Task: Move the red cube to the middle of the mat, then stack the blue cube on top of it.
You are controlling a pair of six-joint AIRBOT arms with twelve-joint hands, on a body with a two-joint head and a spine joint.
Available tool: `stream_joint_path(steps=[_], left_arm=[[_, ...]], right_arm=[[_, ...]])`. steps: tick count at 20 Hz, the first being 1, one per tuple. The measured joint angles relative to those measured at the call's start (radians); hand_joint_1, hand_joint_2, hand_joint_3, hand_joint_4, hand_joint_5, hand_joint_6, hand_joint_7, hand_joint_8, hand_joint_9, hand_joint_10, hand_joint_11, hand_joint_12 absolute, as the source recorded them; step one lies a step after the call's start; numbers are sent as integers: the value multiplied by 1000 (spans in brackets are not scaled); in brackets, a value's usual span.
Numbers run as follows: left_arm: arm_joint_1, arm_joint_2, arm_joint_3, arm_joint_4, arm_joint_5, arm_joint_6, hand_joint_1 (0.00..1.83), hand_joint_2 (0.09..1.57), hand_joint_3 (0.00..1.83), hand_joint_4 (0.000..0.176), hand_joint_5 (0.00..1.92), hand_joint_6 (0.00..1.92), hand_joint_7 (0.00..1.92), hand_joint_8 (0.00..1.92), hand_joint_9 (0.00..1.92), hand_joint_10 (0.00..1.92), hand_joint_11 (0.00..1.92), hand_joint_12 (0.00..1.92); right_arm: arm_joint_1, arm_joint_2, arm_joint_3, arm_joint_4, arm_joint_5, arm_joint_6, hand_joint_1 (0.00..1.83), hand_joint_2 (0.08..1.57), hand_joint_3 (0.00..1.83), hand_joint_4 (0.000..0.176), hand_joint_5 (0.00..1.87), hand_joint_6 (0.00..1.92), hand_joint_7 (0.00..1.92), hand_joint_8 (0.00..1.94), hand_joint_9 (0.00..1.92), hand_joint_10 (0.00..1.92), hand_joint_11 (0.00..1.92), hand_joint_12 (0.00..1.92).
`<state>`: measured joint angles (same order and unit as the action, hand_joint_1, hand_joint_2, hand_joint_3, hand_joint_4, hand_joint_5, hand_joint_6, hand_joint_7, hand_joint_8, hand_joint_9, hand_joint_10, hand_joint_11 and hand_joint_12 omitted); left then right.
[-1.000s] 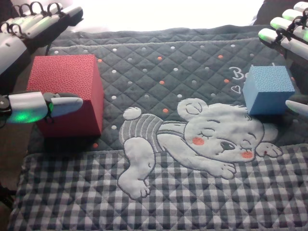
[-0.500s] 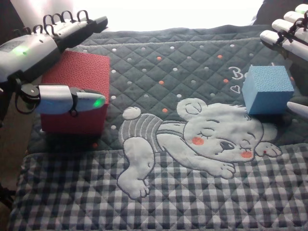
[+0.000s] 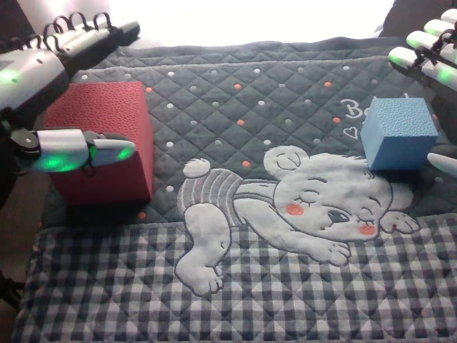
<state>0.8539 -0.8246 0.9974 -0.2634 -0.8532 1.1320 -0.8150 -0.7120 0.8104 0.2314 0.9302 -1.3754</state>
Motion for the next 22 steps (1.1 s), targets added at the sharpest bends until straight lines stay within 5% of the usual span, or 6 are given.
stream_joint_path(steps=[3,7,16,17,19,22], left_arm=[[6,27,-25,32,-51,3,866,945,0,167,0,0,0,0,0,0,0,210],[6,42,-48,60,-76,3,833,903,0,176,1,1,0,0,0,0,0,565],[-17,-46,43,5,117,3,928,917,24,173,8,3,0,0,0,0,7,3],[-26,-52,51,6,142,4,974,967,42,164,19,6,0,0,0,0,64,31],[-26,-55,53,5,150,5,1197,1071,0,126,261,8,243,63,139,459,0,1041],[-26,-55,47,6,132,6,1280,1077,0,125,413,55,321,156,73,995,0,1427]], right_arm=[[-7,0,0,5,0,1,470,1339,6,0,0,0,0,0,0,0,0,0],[-7,0,0,4,0,1,428,1349,7,0,0,0,0,0,0,0,0,0],[-14,-9,0,9,0,1,427,1337,0,0,0,0,0,0,0,0,0,0],[-14,-9,0,10,0,3,416,1339,0,0,0,0,0,0,0,0,0,0],[-19,-9,0,10,3,10,500,1340,0,0,0,0,0,0,0,0,7,4],[-25,-7,0,9,-2,14,512,1335,0,0,0,0,0,0,0,0,0,1]])
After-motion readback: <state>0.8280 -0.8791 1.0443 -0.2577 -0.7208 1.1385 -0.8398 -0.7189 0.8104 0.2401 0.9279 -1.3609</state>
